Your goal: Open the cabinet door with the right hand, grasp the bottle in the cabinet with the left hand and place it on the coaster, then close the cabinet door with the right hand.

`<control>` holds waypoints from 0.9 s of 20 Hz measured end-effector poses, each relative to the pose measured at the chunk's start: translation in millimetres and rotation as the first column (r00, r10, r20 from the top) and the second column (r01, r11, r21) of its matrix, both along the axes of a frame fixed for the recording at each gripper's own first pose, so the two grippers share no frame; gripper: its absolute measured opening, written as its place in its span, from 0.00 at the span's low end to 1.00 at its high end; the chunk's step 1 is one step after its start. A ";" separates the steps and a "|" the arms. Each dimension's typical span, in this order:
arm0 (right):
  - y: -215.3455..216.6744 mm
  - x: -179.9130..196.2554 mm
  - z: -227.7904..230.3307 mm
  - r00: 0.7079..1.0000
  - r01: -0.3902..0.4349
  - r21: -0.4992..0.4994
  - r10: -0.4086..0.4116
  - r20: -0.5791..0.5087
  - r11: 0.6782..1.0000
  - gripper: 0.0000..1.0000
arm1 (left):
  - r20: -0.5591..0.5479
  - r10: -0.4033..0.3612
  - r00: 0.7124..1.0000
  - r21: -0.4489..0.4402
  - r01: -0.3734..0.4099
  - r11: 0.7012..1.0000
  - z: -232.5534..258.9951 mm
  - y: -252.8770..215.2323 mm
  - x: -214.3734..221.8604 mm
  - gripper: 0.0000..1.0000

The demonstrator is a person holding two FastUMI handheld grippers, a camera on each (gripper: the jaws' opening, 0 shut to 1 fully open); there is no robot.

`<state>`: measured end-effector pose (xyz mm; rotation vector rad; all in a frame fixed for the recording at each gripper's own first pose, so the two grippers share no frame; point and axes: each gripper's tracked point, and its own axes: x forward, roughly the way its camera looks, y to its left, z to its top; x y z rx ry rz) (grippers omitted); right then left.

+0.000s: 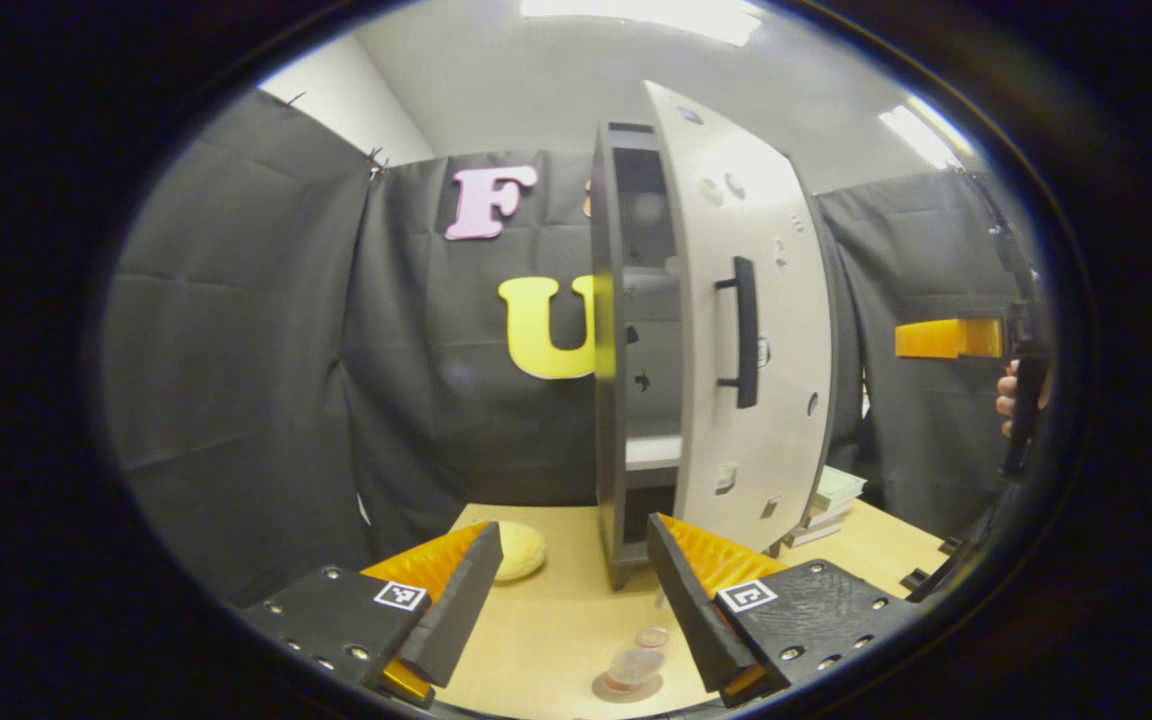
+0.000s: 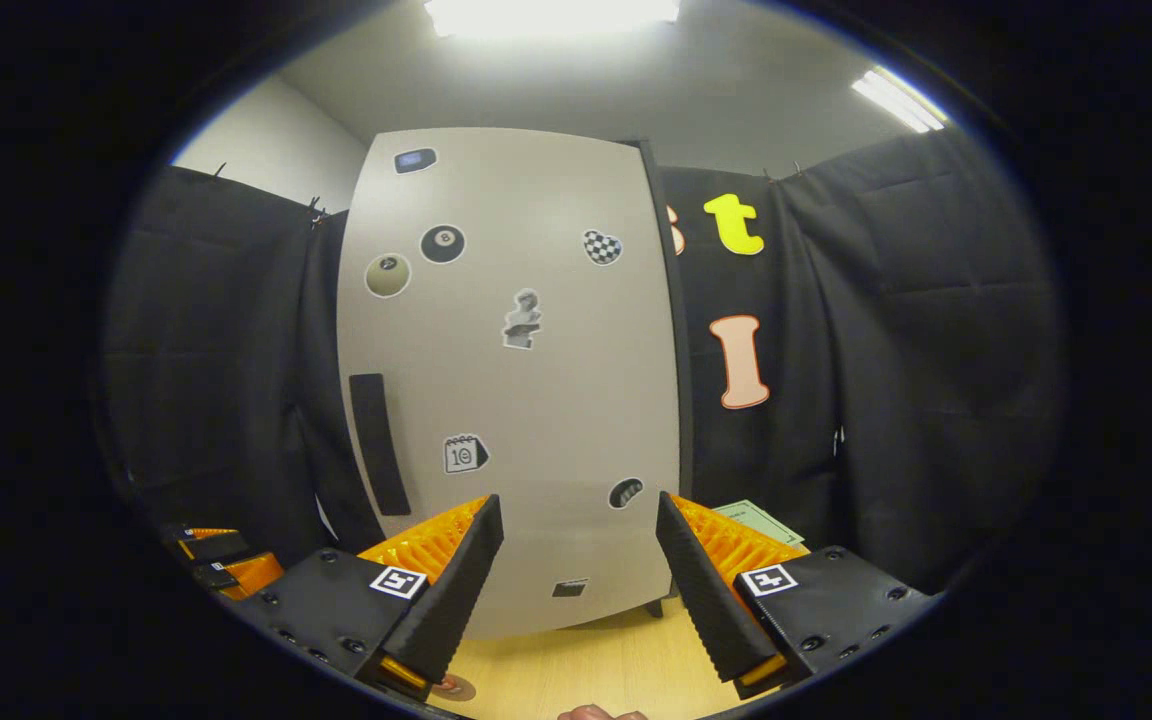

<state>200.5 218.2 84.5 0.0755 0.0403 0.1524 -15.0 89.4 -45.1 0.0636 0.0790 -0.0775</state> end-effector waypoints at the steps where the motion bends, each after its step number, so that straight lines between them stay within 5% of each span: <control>1: -15.4 2.0 -3.2 1.000 0.013 -0.003 -0.013 0.002 1.000 0.98 | 0.006 0.003 1.000 -0.009 -0.003 1.000 5.2 -14.3 1.6 0.88; 11: -120.4 22.5 -19.2 1.000 0.001 0.035 -0.002 0.029 0.999 0.98 | 0.058 0.117 0.991 -0.189 -0.105 0.976 62.0 -94.0 14.1 0.89; 18: -142.3 23.9 -25.1 0.999 -0.030 0.005 0.030 0.041 1.000 0.98 | 0.068 0.183 0.981 -0.169 -0.169 0.971 73.5 -90.9 13.1 0.87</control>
